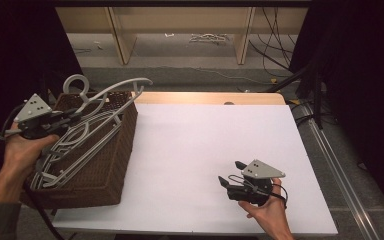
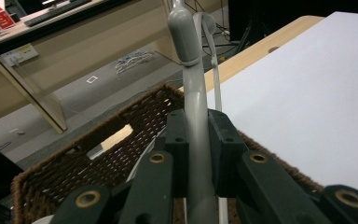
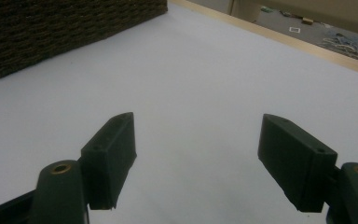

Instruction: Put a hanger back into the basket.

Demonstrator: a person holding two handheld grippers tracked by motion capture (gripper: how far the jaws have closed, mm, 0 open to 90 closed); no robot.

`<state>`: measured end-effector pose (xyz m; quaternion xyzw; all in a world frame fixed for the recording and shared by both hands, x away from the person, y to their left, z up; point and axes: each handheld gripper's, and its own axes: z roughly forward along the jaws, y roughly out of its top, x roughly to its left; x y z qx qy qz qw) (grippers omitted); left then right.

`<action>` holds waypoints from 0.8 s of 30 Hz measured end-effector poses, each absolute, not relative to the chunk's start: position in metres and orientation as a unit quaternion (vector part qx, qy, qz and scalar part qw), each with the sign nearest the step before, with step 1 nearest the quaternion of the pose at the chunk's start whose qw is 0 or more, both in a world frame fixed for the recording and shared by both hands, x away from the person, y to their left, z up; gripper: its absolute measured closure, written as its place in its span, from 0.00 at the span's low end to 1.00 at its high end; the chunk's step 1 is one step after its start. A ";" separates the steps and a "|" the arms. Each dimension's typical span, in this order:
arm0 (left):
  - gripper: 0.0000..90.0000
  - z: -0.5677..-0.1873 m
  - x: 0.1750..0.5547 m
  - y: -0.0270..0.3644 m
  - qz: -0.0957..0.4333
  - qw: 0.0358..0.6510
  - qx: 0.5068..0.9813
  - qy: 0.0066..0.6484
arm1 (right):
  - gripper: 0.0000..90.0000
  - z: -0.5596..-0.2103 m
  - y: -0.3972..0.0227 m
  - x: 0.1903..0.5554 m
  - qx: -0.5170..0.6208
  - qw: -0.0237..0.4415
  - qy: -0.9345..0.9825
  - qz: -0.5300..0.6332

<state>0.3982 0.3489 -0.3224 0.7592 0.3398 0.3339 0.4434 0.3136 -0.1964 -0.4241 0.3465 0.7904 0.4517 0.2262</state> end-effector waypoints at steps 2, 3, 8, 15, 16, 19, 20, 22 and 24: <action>0.88 -0.325 0.399 0.354 0.336 0.443 0.758 0.341 | 0.32 -0.424 -0.196 0.314 0.346 0.226 0.790 0.452; 0.88 -0.326 0.398 0.356 0.336 0.442 0.757 0.345 | 0.32 -0.424 -0.196 0.314 0.346 0.227 0.790 0.452; 0.88 -0.330 0.395 0.366 0.341 0.428 0.757 0.357 | 0.30 -0.424 -0.196 0.314 0.347 0.227 0.790 0.453; 0.88 -0.336 0.391 0.381 0.340 0.427 0.749 0.376 | 0.30 -0.425 -0.196 0.314 0.347 0.228 0.789 0.453; 0.88 -0.337 0.391 0.383 0.340 0.425 0.749 0.379 | 0.30 -0.424 -0.196 0.314 0.347 0.228 0.788 0.454; 0.88 -0.339 0.389 0.389 0.341 0.423 0.746 0.386 | 0.30 -0.424 -0.196 0.314 0.346 0.227 0.788 0.455; 0.88 -0.340 0.389 0.390 0.341 0.423 0.745 0.387 | 0.30 -0.424 -0.196 0.314 0.347 0.227 0.788 0.454; 0.88 -0.342 0.387 0.393 0.342 0.423 0.742 0.391 | 0.30 -0.424 -0.196 0.314 0.345 0.228 0.788 0.455; 0.88 -0.345 0.386 0.396 0.340 0.426 0.738 0.397 | 0.30 -0.424 -0.196 0.314 0.345 0.228 0.788 0.456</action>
